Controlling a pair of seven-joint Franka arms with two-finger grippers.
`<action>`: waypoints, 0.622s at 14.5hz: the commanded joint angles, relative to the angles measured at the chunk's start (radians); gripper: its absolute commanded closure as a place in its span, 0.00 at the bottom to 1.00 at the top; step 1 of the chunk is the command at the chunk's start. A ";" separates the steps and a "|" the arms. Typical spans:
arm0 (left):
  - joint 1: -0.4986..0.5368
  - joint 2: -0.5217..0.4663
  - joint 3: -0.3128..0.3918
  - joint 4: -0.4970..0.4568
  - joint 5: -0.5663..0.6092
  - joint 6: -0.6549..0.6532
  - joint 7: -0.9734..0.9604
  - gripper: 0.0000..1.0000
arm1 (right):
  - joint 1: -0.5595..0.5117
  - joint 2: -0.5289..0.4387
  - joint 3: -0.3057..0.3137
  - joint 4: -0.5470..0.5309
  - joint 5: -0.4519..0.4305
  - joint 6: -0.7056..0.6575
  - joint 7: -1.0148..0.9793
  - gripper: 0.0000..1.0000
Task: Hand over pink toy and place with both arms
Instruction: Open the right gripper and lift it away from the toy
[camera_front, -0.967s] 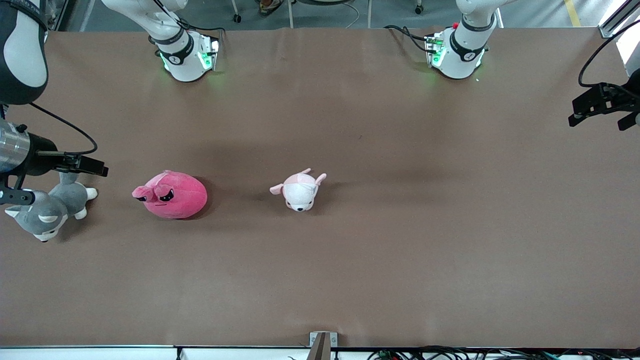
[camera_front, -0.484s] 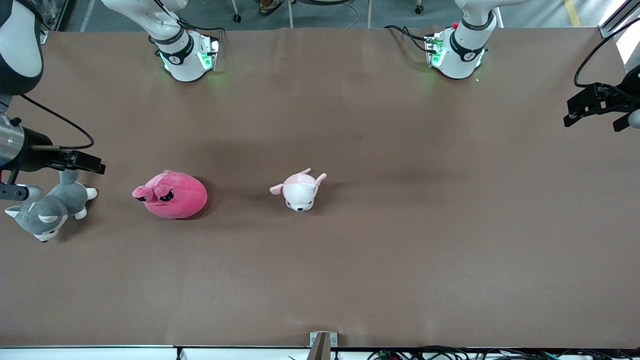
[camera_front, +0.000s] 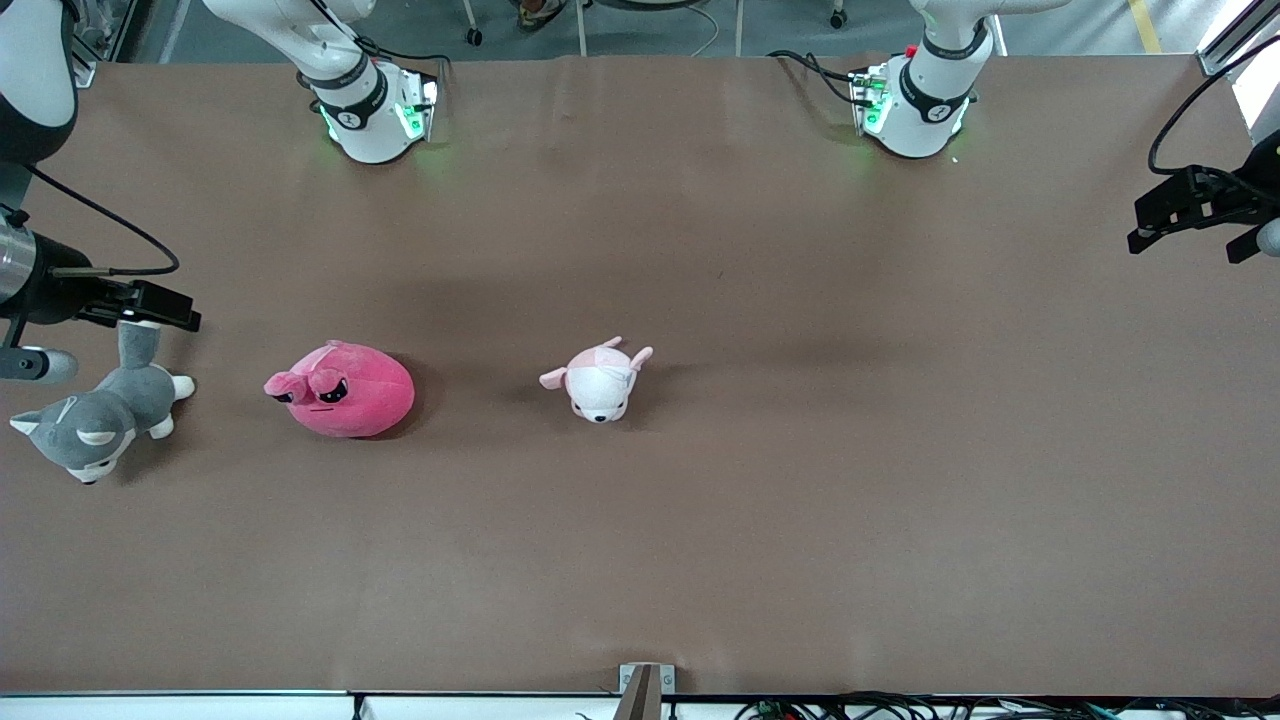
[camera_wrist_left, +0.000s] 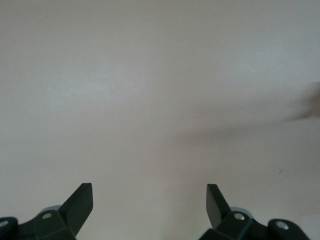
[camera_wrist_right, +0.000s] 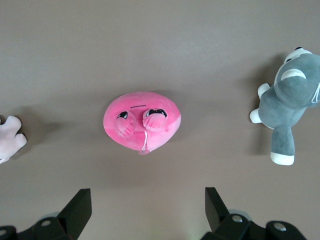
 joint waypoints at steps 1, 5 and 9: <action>-0.019 0.004 0.014 0.019 0.023 -0.001 0.001 0.00 | 0.006 -0.138 0.001 -0.139 -0.028 0.032 -0.011 0.00; -0.013 0.004 0.010 0.019 0.022 0.001 0.001 0.00 | 0.005 -0.258 0.001 -0.252 -0.028 0.030 -0.049 0.00; -0.015 0.004 0.007 0.036 0.011 0.001 0.002 0.00 | 0.008 -0.292 0.004 -0.252 -0.030 -0.072 -0.043 0.00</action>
